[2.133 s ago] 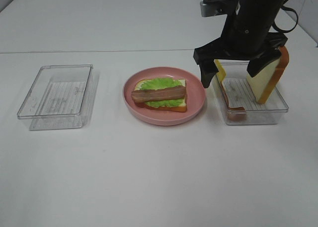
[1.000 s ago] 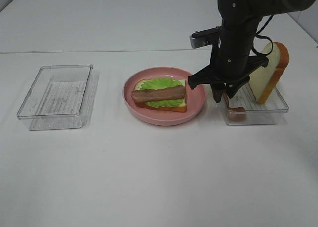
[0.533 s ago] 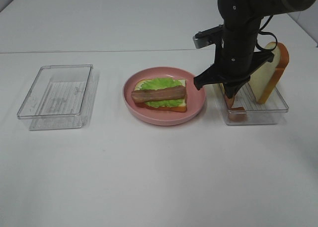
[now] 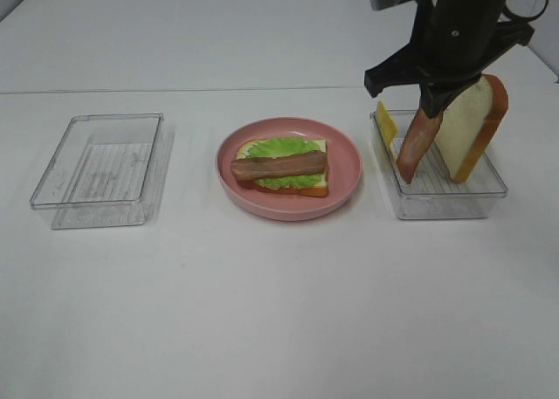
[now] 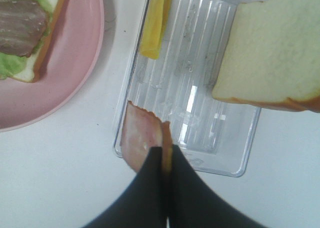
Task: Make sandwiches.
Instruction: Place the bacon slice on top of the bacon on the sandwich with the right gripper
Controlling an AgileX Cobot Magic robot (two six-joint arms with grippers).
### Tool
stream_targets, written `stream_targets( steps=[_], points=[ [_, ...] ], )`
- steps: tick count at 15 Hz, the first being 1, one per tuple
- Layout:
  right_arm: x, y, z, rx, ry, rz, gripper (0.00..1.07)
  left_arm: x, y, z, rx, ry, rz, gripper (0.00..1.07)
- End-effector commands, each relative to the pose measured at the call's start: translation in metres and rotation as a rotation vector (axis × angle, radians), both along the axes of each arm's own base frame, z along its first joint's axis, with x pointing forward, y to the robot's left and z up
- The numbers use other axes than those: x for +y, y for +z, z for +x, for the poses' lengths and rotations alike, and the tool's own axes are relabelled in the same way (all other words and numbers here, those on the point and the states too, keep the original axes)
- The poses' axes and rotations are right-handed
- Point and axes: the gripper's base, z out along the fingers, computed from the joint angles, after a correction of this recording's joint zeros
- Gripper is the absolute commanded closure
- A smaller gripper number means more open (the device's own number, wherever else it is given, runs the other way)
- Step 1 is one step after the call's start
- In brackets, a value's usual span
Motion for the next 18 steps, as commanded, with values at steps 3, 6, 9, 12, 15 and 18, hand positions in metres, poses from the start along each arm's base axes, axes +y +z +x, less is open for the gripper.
stream_targets(
  steps=[3,6,9,12,15,18],
  points=[
    [-0.001,0.056,-0.007,-0.066,-0.004,0.055,1.07,0.0,0.0,-0.002,-0.019,0.0,-0.005,0.06],
    [0.007,0.062,-0.004,-0.098,0.002,0.147,1.07,0.0,0.0,-0.002,-0.019,0.0,-0.005,0.06],
    [0.017,0.063,-0.001,-0.134,-0.002,0.27,1.07,0.0,0.0,-0.002,-0.019,0.0,-0.005,0.06],
    [0.028,0.058,0.004,-0.136,-0.013,0.379,1.07,0.0,0.0,-0.002,-0.019,0.0,-0.005,0.06],
    [0.039,0.043,0.01,-0.085,-0.019,0.453,1.07,0.0,0.0,-0.002,-0.019,0.0,-0.005,0.06],
    [0.076,0.028,0.01,-0.097,0.045,0.522,1.07,0.0,0.0,-0.002,-0.019,0.0,-0.005,0.06]
  ],
)
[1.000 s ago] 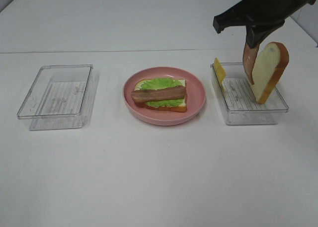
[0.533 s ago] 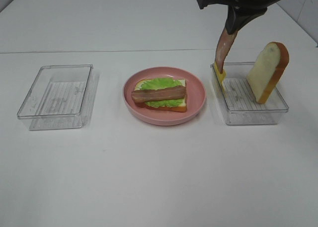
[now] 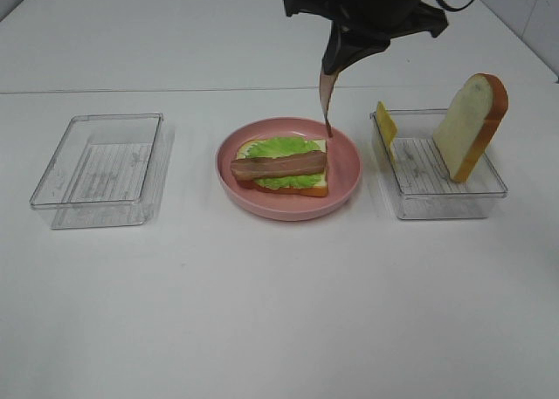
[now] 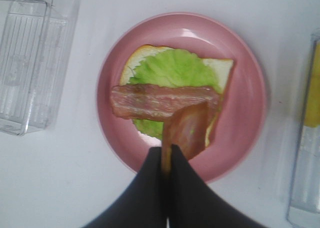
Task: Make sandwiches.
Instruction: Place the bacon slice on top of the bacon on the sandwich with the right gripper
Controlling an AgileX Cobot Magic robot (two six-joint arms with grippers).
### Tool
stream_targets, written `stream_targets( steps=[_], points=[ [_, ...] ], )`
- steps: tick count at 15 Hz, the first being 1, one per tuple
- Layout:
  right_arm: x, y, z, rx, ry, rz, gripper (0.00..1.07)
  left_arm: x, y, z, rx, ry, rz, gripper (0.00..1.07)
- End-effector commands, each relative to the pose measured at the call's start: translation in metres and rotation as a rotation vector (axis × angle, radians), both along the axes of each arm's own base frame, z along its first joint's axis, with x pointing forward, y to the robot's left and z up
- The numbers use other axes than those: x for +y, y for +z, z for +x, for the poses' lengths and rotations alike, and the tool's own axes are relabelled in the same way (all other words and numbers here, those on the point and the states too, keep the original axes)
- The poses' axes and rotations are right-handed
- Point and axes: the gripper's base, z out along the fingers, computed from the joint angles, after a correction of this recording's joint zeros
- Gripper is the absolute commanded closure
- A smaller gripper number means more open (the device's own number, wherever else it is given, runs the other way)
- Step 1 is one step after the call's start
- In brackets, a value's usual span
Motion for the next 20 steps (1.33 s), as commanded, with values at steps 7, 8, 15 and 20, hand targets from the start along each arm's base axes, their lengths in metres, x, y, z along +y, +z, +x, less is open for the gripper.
stream_targets(
  steps=[7,8,15,20],
  points=[
    [0.067,-0.043,0.003,-0.058,0.08,0.1,1.07,0.0,0.0,-0.002,-0.018,0.0,-0.005,0.06],
    [0.069,-0.052,0.007,-0.062,0.07,0.106,1.07,0.0,0.0,-0.002,-0.018,0.0,-0.005,0.06],
    [0.078,-0.074,0.012,-0.043,0.098,0.152,1.07,0.0,0.0,-0.002,-0.018,0.0,-0.005,0.06],
    [0.067,-0.106,0.024,-0.096,0.135,-0.061,1.07,0.0,0.0,-0.002,-0.018,0.0,-0.005,0.06]
  ],
)
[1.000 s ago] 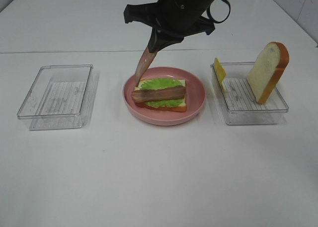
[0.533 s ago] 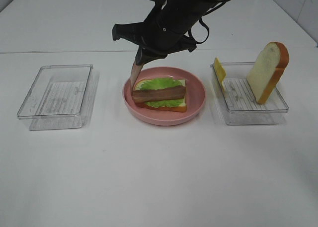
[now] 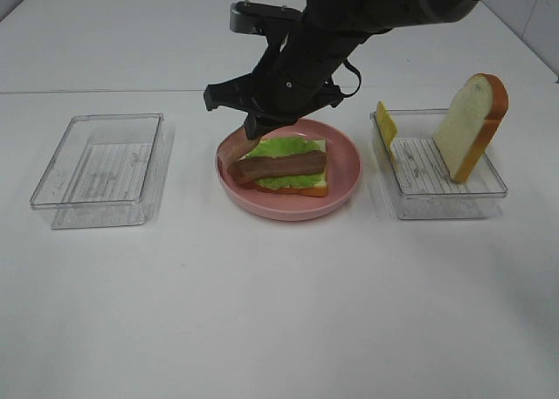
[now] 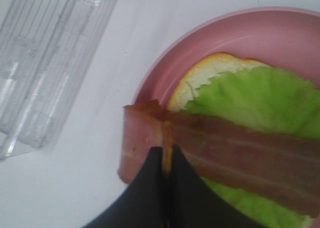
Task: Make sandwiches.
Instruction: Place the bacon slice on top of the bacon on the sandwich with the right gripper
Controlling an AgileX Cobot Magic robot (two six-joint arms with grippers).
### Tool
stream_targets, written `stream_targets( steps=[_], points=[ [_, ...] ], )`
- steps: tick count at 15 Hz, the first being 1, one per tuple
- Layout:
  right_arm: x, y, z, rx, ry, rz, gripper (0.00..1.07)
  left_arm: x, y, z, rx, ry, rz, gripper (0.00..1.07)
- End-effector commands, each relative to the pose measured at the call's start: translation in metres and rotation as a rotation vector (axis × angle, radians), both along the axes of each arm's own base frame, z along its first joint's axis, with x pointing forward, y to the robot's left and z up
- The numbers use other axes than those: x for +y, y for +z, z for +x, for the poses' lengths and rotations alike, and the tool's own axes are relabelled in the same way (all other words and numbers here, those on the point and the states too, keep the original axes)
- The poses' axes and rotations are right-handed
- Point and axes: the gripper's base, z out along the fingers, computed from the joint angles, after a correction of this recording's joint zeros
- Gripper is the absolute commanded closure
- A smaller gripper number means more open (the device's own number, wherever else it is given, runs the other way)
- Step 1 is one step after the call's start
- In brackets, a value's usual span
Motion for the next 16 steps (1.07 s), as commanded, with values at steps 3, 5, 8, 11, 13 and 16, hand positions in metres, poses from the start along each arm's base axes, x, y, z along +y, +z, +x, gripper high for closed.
stream_targets(
  steps=[3,5,8,11,13,16],
  points=[
    [-0.007,-0.01,0.011,-0.097,0.012,-0.123,1.07,0.0,0.0,-0.002,-0.018,0.0,-0.005,0.06],
    [-0.013,-0.013,0.017,-0.169,0.029,-0.21,1.07,0.0,0.0,-0.002,-0.018,0.0,-0.005,0.06],
    [-0.016,-0.014,0.019,-0.196,0.048,-0.259,1.07,0.0,0.0,-0.002,-0.018,0.0,-0.005,0.06],
    [-0.018,-0.014,0.021,-0.226,0.074,-0.298,1.07,0.0,0.0,-0.002,-0.018,0.0,-0.005,0.06],
    [-0.019,-0.014,0.021,-0.228,0.079,-0.31,1.07,0.0,0.0,-0.002,-0.018,0.0,-0.005,0.06],
    [-0.019,-0.014,0.021,-0.225,0.079,-0.313,0.77,0.0,0.0,-0.002,-0.018,0.0,-0.005,0.06]
  ],
)
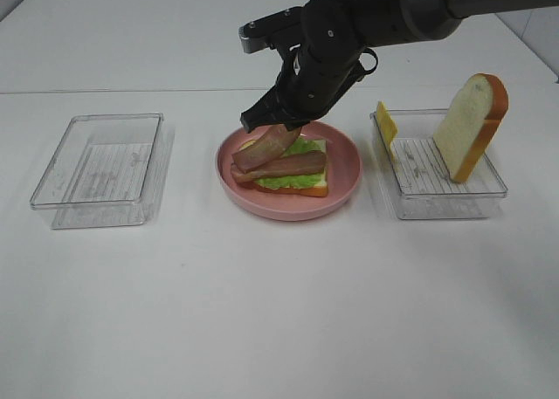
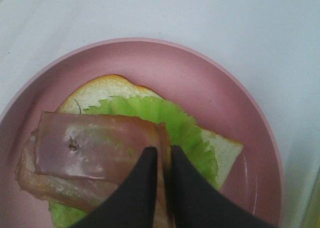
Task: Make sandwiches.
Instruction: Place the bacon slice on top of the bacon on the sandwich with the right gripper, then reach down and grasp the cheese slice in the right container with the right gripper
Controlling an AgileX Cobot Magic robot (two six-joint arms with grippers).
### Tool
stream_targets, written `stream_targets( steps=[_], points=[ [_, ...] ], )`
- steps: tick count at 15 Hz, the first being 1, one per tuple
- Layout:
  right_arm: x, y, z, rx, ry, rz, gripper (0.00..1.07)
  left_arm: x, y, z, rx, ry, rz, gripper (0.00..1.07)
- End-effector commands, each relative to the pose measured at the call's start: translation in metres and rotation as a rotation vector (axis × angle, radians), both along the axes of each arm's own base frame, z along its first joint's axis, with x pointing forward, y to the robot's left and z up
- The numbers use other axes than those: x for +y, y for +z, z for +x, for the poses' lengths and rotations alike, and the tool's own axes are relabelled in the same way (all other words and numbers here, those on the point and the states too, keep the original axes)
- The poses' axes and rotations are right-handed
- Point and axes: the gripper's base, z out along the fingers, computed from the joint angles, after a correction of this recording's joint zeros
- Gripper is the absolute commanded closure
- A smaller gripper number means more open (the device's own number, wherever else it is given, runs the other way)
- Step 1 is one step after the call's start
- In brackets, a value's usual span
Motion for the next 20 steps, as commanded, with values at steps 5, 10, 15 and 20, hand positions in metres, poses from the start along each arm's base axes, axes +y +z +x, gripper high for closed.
stream_targets(
  steps=[5,10,15,20],
  points=[
    [-0.002,0.004,0.001,-0.013,0.011,-0.038,0.08,0.0,0.0,-0.002,-0.018,0.0,-0.005,0.06],
    [-0.015,0.052,-0.01,-0.044,-0.002,-0.082,0.08,0.0,0.0,-0.002,-0.018,0.0,-0.005,0.06],
    [-0.044,0.09,-0.018,-0.063,-0.086,-0.201,0.08,0.0,0.0,-0.002,-0.018,0.0,-0.005,0.06],
    [-0.091,0.084,-0.002,0.072,-0.219,-0.092,0.08,0.0,0.0,-0.002,-0.018,0.0,-0.005,0.06]
  ],
)
